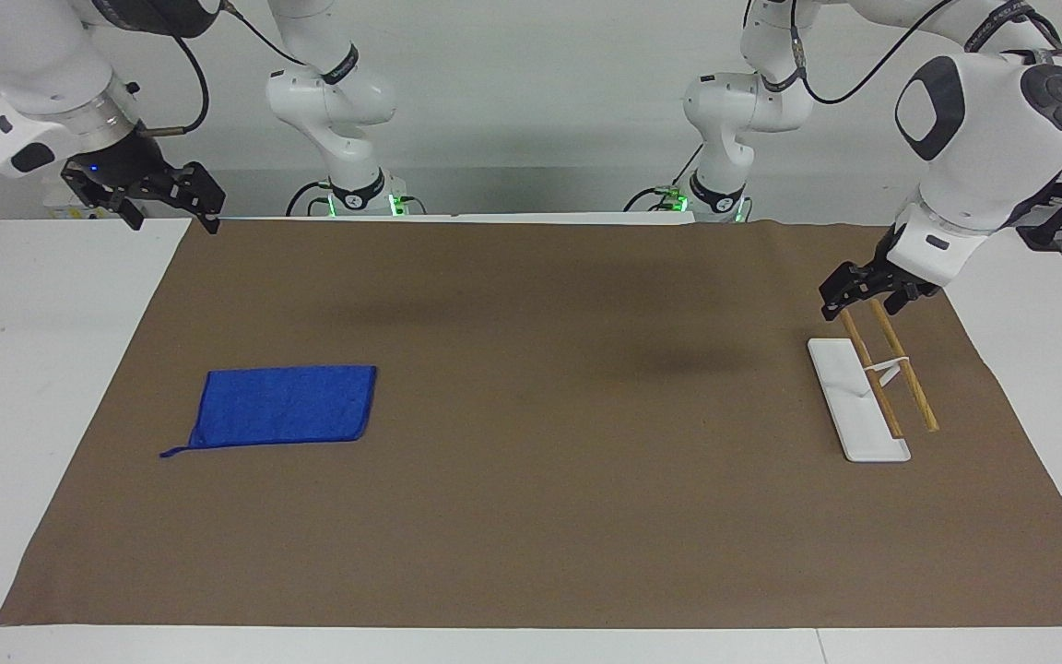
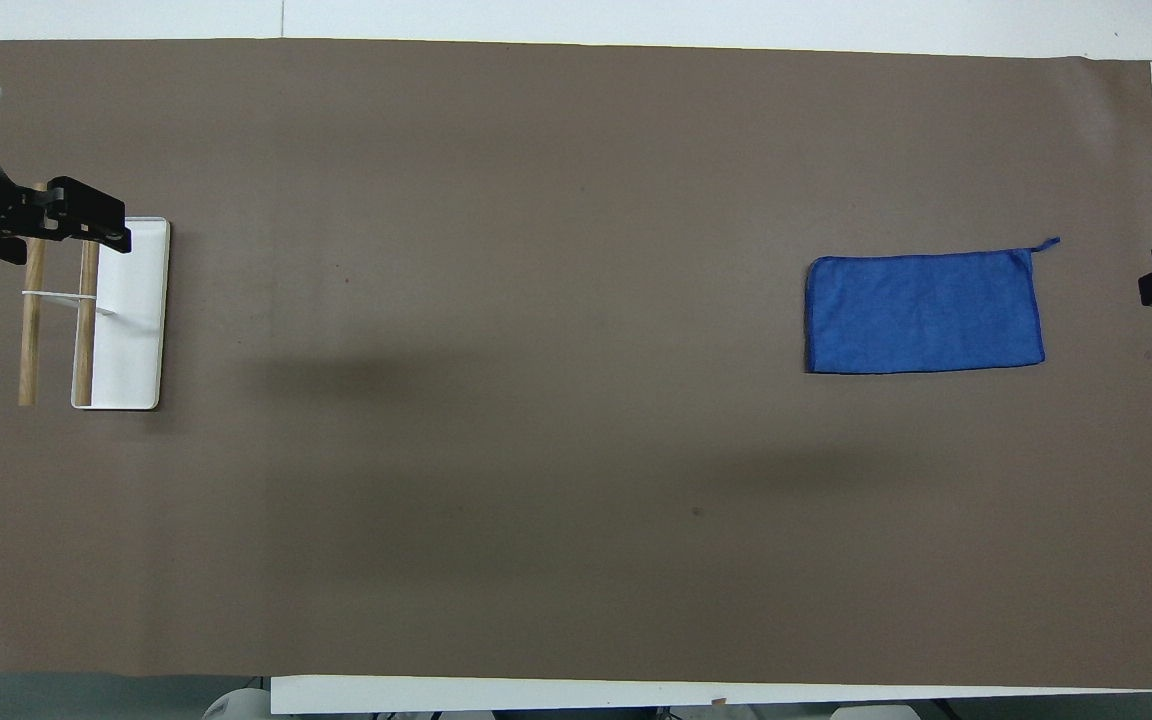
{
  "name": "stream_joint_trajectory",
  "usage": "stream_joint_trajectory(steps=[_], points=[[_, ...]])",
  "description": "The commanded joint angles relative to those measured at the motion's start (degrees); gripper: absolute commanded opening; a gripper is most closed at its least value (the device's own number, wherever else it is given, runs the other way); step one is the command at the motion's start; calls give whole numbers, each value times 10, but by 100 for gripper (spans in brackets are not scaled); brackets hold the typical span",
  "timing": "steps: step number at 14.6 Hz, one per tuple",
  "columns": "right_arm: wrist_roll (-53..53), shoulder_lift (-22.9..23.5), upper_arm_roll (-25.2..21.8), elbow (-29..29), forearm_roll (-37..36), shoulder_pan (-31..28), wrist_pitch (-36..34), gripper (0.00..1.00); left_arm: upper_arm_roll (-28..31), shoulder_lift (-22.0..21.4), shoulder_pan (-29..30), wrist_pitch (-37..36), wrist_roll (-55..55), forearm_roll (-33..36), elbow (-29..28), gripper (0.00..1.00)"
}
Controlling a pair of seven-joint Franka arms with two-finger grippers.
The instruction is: Right arm passes towel to left arm to hang
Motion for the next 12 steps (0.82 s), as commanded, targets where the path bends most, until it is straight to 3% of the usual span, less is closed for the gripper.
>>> stream_joint_trajectory(steps=[1, 8, 12], points=[[0, -14, -3, -18, 0, 0, 18, 100, 1, -15, 0, 10, -5, -5, -17, 100], [-6, -20, -3, -31, 1, -1, 41, 100, -2, -18, 19, 10, 0, -2, -2, 100], [1, -14, -3, -86, 23, 5, 147, 100, 0, -18, 32, 8, 0, -2, -3, 100]])
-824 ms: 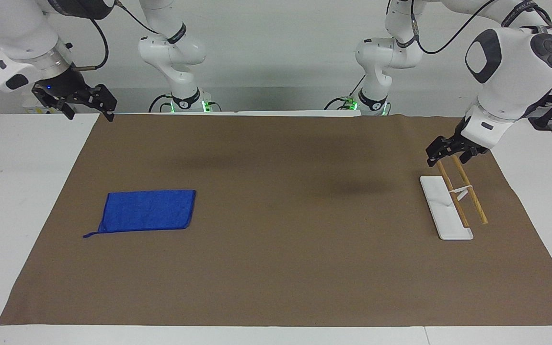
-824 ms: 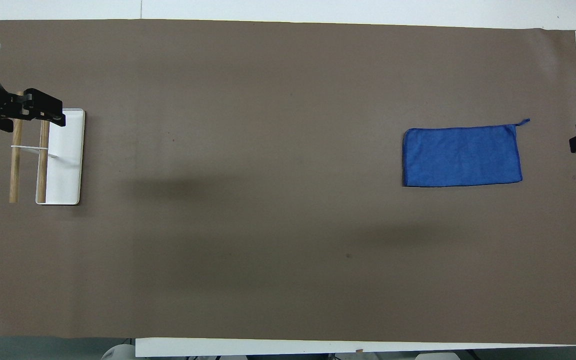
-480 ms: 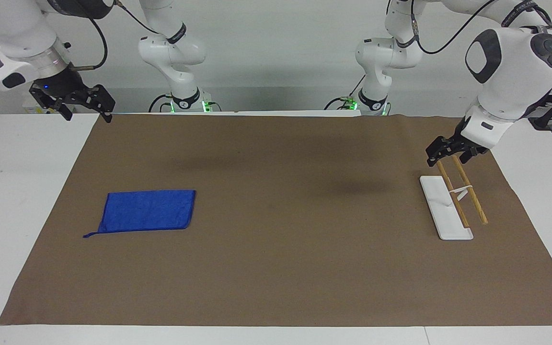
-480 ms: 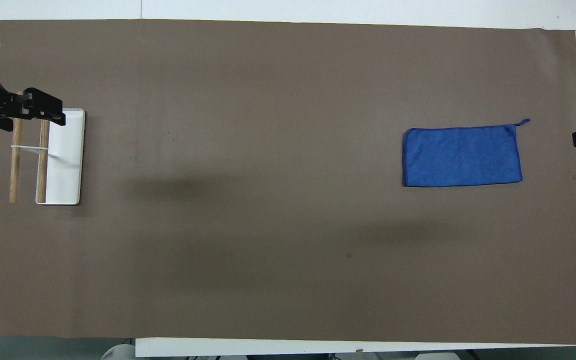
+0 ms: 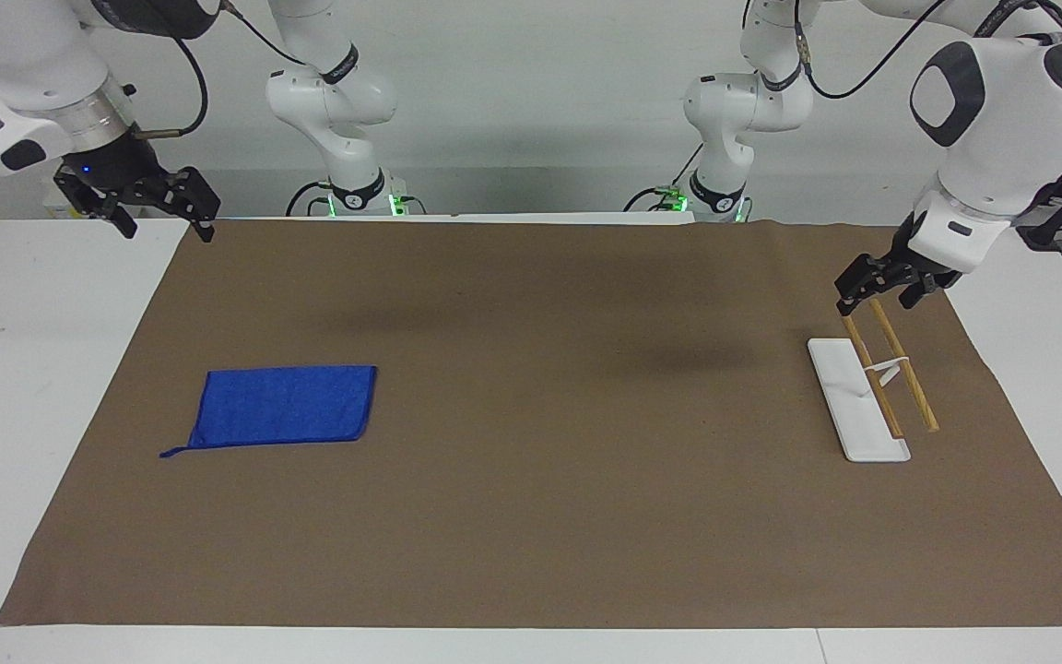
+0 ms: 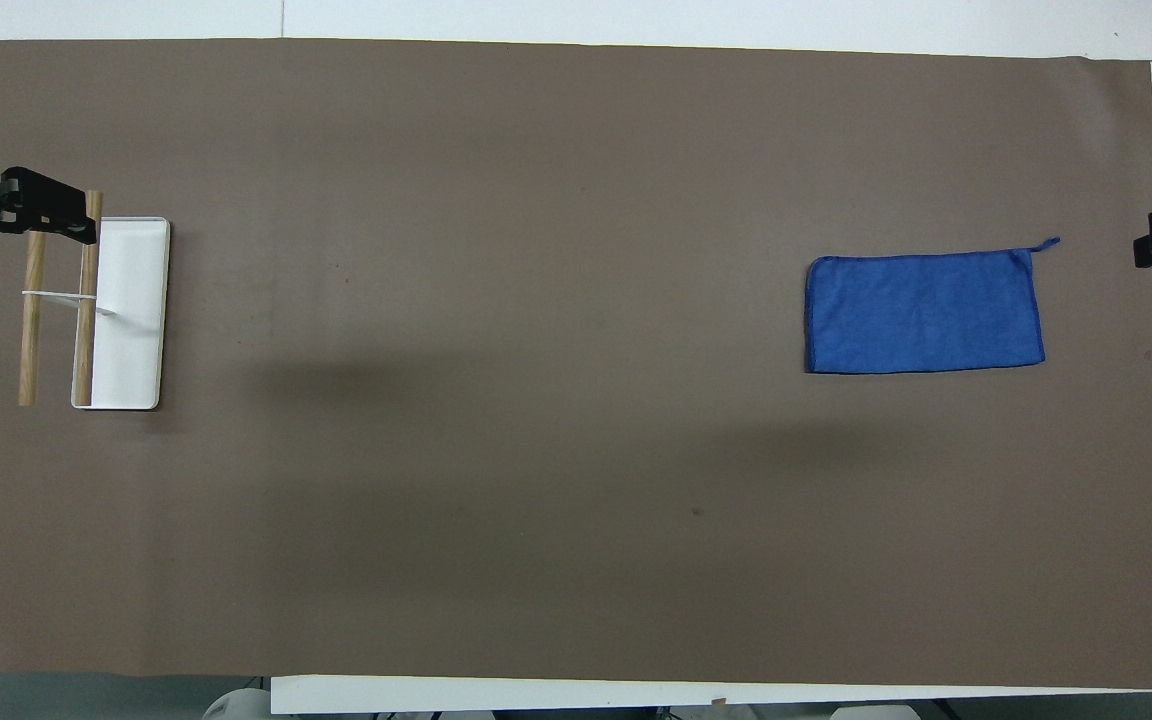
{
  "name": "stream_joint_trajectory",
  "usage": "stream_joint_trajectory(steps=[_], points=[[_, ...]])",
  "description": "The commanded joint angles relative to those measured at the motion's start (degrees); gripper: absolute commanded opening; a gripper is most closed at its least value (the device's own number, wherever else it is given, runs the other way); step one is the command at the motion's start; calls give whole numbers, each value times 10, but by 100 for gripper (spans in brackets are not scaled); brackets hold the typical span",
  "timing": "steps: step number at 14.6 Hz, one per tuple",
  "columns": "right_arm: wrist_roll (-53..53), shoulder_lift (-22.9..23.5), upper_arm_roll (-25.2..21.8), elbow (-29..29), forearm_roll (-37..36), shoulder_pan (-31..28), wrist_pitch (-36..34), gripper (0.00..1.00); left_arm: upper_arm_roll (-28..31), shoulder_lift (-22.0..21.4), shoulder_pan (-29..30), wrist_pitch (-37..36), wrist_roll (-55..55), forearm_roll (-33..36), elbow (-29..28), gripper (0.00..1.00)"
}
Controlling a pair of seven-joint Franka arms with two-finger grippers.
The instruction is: Right arm passes towel to left arm to hang
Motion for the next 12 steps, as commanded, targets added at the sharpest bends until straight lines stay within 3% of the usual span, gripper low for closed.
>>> stream_joint_trajectory(steps=[1, 5, 9, 12], points=[[6, 10, -1, -68, 16, 2, 82, 100, -2, -8, 8, 5, 0, -2, -8, 100], [29, 89, -1, -111, 23, 6, 188, 100, -2, -8, 9, 5, 0, -2, -8, 100], [37, 101, -1, -232, 26, 8, 329, 100, -1, -15, 11, -3, 3, -1, -8, 100], [31, 129, 0, -243, 26, 9, 361, 100, -3, -16, 11, -8, -4, -1, -9, 100]])
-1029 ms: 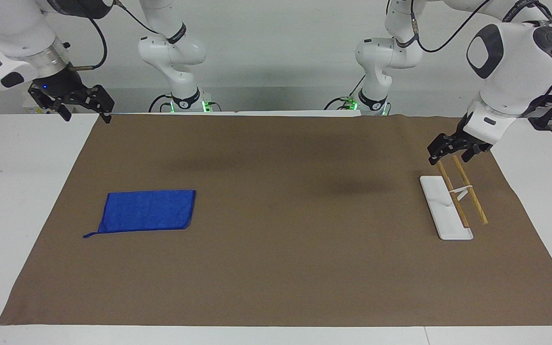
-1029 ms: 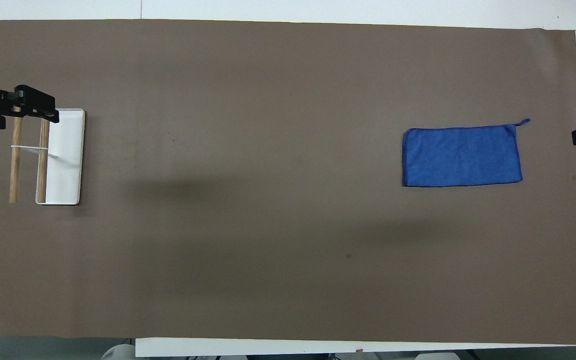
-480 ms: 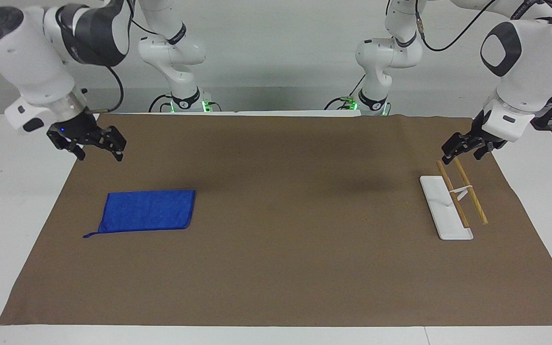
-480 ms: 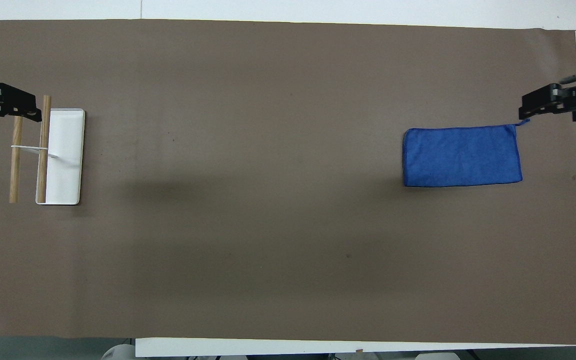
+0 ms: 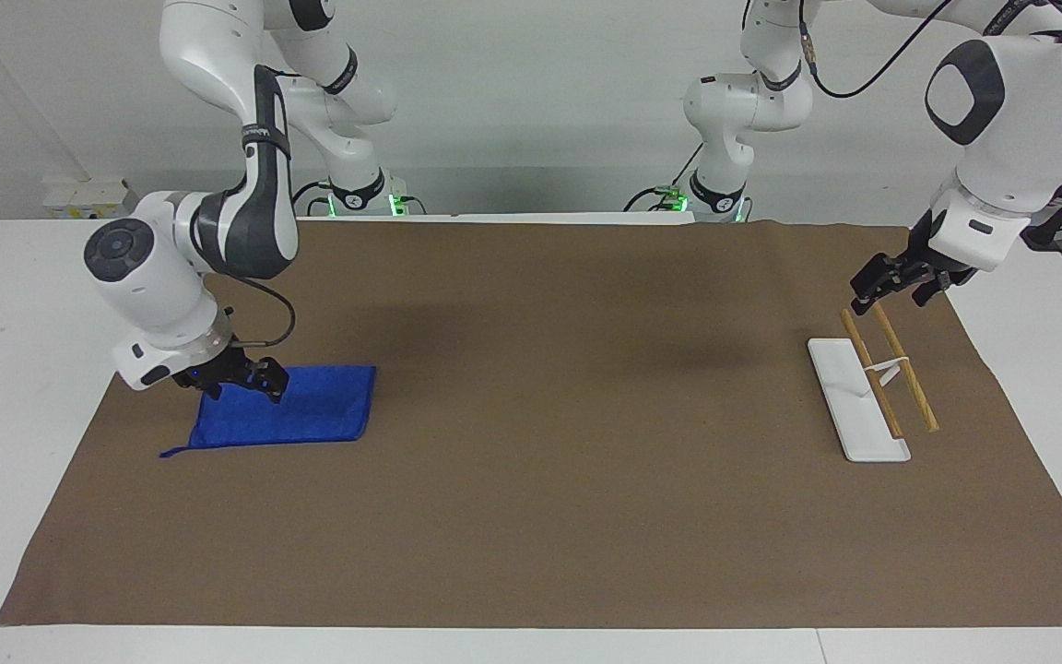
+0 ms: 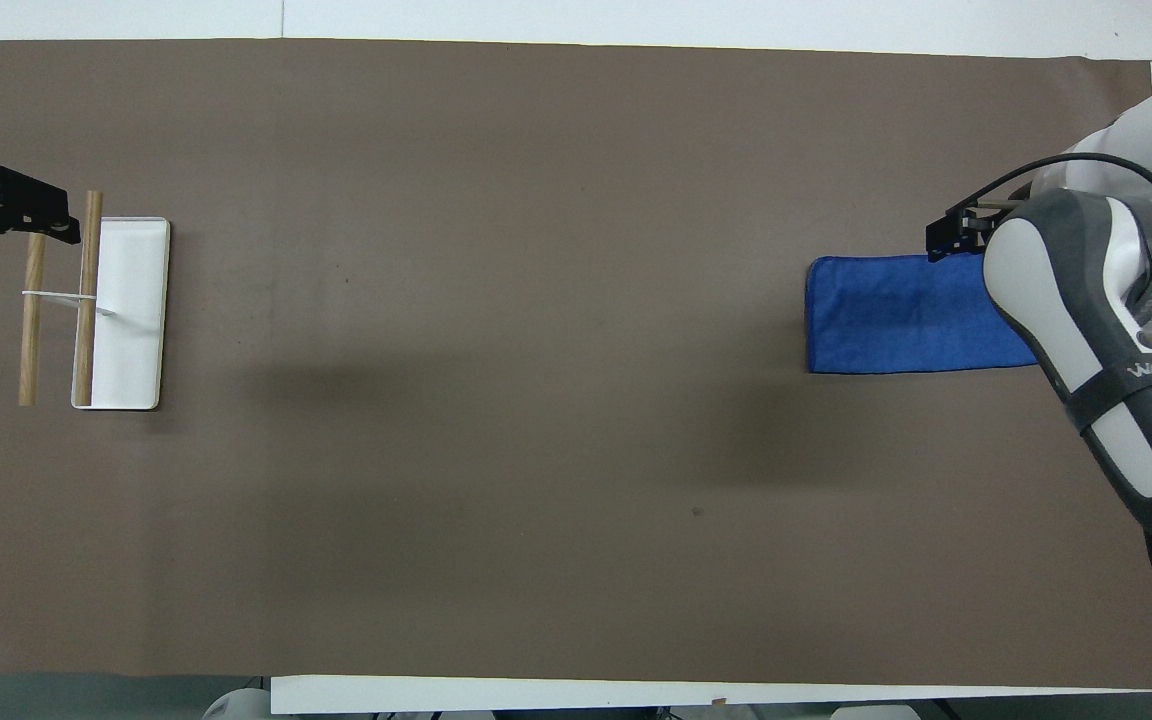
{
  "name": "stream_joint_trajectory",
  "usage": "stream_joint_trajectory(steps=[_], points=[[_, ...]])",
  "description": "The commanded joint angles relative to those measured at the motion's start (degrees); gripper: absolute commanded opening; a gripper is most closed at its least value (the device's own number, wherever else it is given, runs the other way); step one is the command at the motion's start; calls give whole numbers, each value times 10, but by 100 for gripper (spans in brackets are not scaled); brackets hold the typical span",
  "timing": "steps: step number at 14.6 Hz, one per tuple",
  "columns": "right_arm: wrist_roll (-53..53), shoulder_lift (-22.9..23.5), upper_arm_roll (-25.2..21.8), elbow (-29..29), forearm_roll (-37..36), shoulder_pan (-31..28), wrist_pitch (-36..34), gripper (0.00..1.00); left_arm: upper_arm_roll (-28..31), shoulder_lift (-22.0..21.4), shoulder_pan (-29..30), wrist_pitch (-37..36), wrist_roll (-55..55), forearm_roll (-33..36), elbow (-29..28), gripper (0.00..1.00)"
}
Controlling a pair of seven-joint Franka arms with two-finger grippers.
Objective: Right arm passes towel to left arm to hang
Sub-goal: 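Move the right gripper down onto the blue towel's edge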
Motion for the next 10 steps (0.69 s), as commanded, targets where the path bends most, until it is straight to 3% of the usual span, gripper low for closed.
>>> stream_joint_trajectory(steps=[1, 10], points=[[-3, 6, 0, -26, 7, 2, 29, 100, -3, -12, 5, -8, 0, -1, -9, 100], [-34, 10, 1, -103, 7, 1, 135, 94, -57, -4, 1, 2, 11, 1, -6, 99]])
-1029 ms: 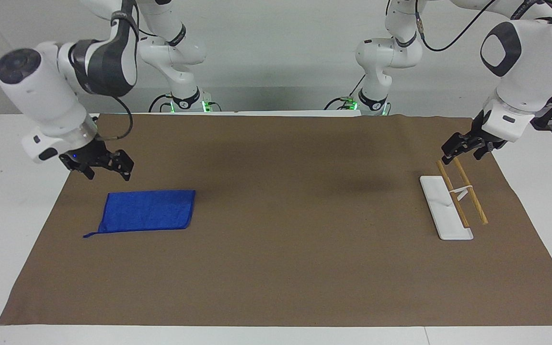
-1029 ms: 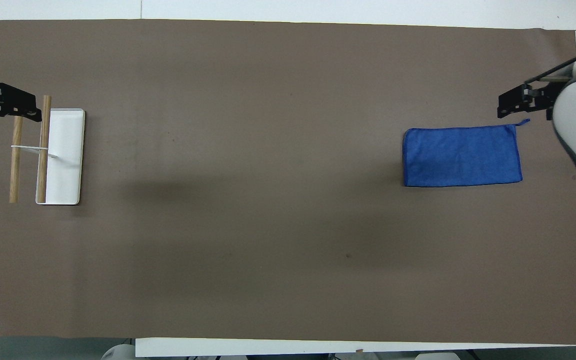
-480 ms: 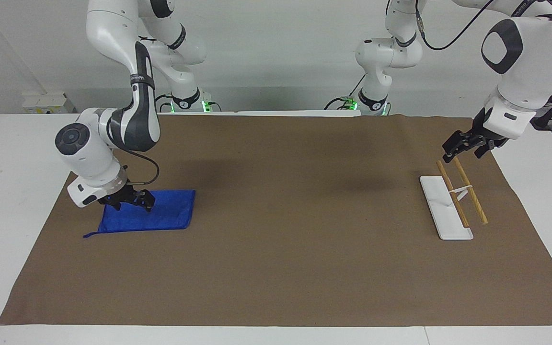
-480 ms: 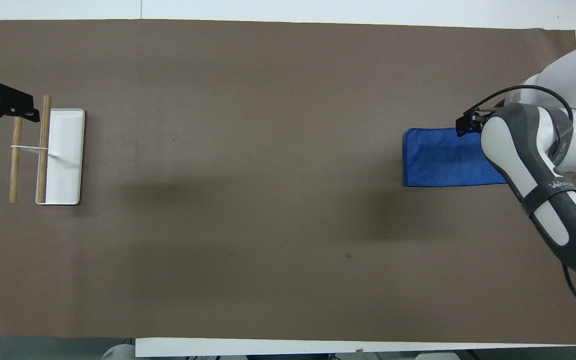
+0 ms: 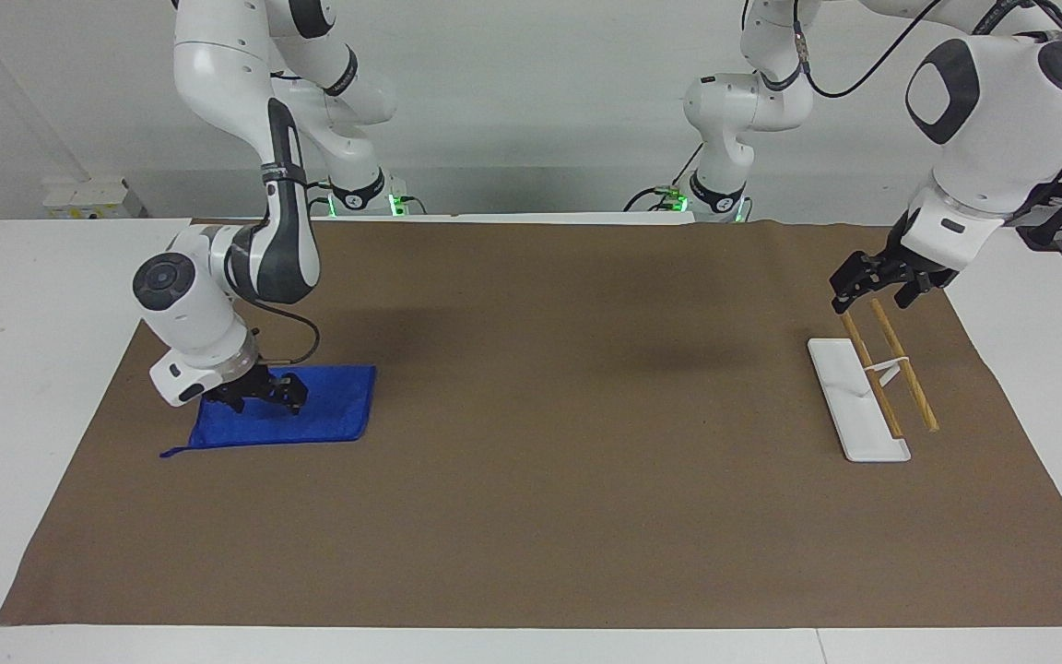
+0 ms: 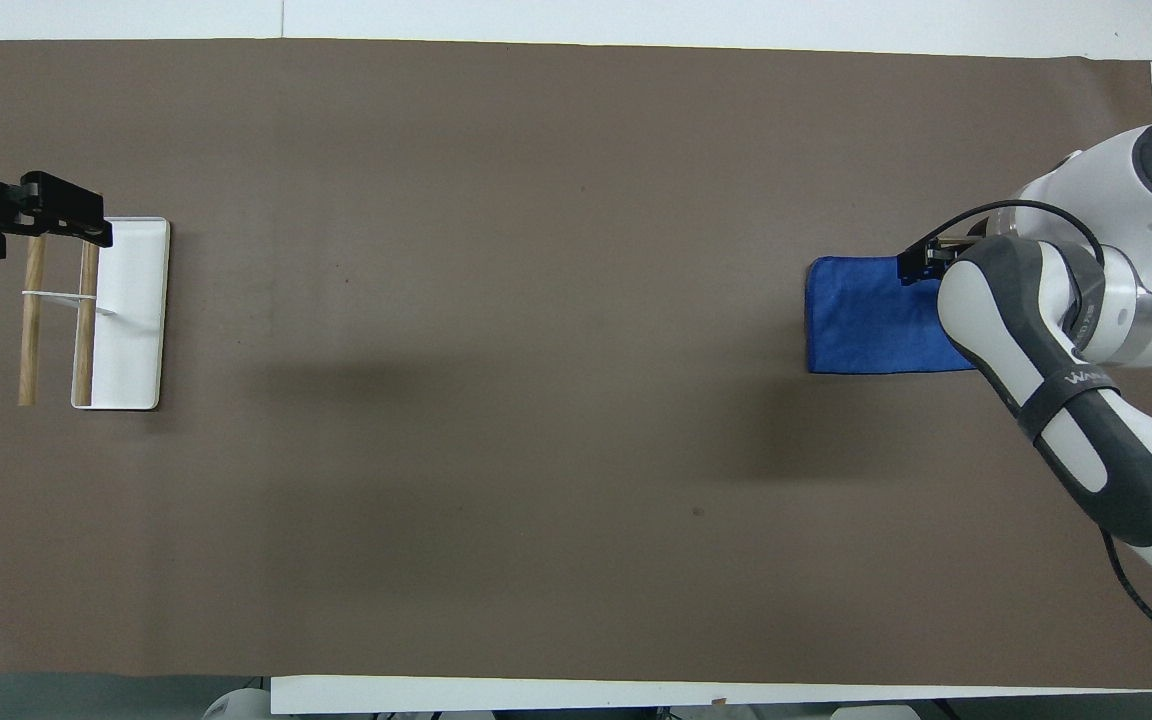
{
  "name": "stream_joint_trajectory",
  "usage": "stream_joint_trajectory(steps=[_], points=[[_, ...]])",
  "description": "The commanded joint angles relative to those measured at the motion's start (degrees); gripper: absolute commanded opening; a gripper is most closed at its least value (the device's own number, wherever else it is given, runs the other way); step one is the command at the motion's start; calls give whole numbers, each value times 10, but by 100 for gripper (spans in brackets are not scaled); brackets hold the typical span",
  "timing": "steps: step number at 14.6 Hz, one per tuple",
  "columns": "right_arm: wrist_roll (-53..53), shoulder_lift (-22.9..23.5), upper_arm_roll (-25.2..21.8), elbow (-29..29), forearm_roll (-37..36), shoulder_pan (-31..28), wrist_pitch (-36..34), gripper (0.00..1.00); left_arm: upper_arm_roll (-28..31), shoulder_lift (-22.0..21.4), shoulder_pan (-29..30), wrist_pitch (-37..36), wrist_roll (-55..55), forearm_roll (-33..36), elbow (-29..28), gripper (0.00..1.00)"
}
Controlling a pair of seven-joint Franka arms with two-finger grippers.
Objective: Right arm passes towel to left arm to hang
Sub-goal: 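Move the right gripper down onto the blue towel's edge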
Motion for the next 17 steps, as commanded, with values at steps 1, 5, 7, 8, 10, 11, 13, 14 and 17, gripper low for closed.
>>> stream_joint_trajectory(steps=[1, 5, 7, 8, 10, 11, 13, 14, 17], points=[[-19, -6, 1, -31, 7, -1, 24, 92, -10, -5, 3, 4, 7, 1, -7, 98], [-45, -7, 1, -40, 7, -2, 25, 85, -7, -6, 3, 7, 8, 1, -14, 96], [-54, -5, 1, -41, 7, -4, 25, 79, -6, -6, 3, 9, 9, 1, -19, 95], [-54, -5, 1, -41, 7, -3, 25, 75, -7, -7, 4, 10, 9, 1, -20, 93], [-54, -5, 1, -42, 7, -3, 25, 60, -5, -12, 5, 22, 9, 1, -30, 93], [-54, -6, 1, -46, 7, -3, 25, 57, -5, -13, 5, 22, 9, 1, -31, 93], [-55, -6, 1, -59, 7, -3, 44, 57, -5, -13, 4, 22, 9, 1, -31, 93], [-55, -7, 1, -66, 7, -3, 52, 57, -5, -13, 4, 22, 9, 1, -31, 93], [-54, -7, 2, -66, 7, -2, 54, 35, -5, -13, 4, 22, 9, 1, -32, 92]])
